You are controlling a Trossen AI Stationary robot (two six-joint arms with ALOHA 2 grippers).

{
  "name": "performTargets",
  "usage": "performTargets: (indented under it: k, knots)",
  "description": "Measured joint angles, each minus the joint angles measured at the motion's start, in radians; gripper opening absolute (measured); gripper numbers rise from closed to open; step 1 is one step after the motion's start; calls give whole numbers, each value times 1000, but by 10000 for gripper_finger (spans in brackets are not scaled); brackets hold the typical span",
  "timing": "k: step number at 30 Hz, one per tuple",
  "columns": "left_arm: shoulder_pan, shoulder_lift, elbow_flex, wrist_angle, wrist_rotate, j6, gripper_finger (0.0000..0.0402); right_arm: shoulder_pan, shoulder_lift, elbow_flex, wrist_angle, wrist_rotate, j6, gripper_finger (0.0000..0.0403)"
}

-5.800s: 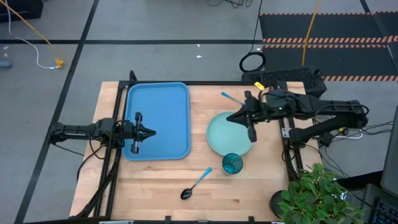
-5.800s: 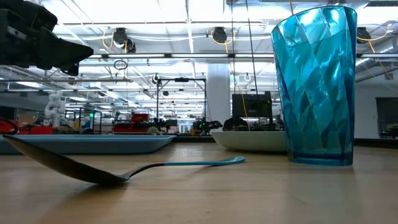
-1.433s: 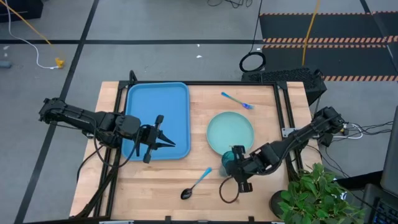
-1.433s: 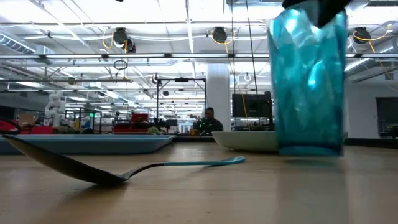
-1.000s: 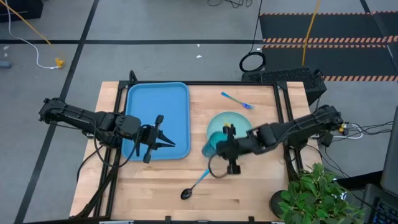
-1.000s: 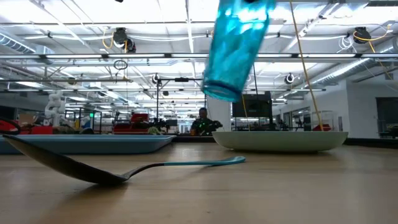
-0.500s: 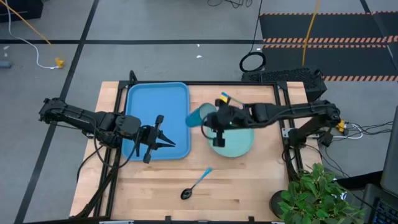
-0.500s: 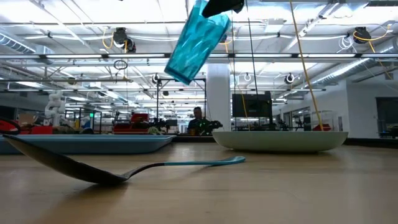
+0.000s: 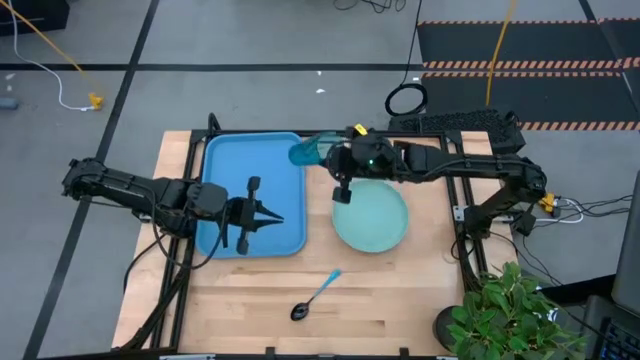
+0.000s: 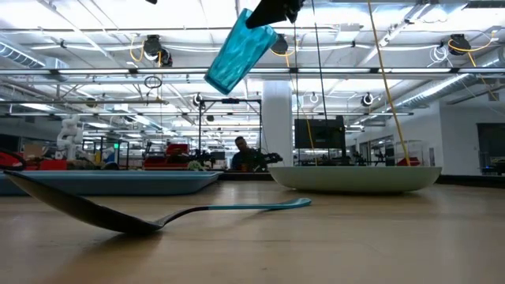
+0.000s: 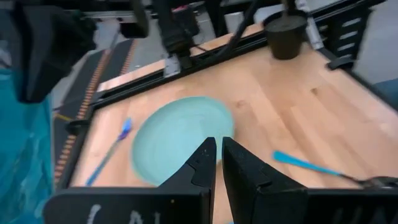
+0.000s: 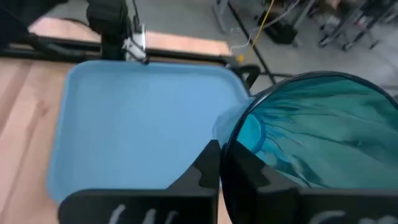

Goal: Pick and place plate/cup/fork/spoon on tray
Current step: Put the blue glass on the top right of the blue tray

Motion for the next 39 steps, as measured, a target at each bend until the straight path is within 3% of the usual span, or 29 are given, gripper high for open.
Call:
performTargets:
  k: [7, 11, 21, 27, 39]
  knots:
    - [108, -29, 0, -12, -16, 20, 31, -86, 30, 3, 134, -15, -122, 2]
    - [171, -27, 0, -59, -16, 30, 31, -147, 97, 12, 212, -140, -186, 2]
    - [246, -46, 0, -185, 6, 28, 31, -265, 332, 208, 194, -268, -199, 2]
    - [281, -72, 0, -240, 6, 27, 31, -312, 463, 330, 119, -271, -176, 2]
    - [357, -78, 0, -276, 7, 49, 31, -348, 574, 348, 65, -294, -106, 2]
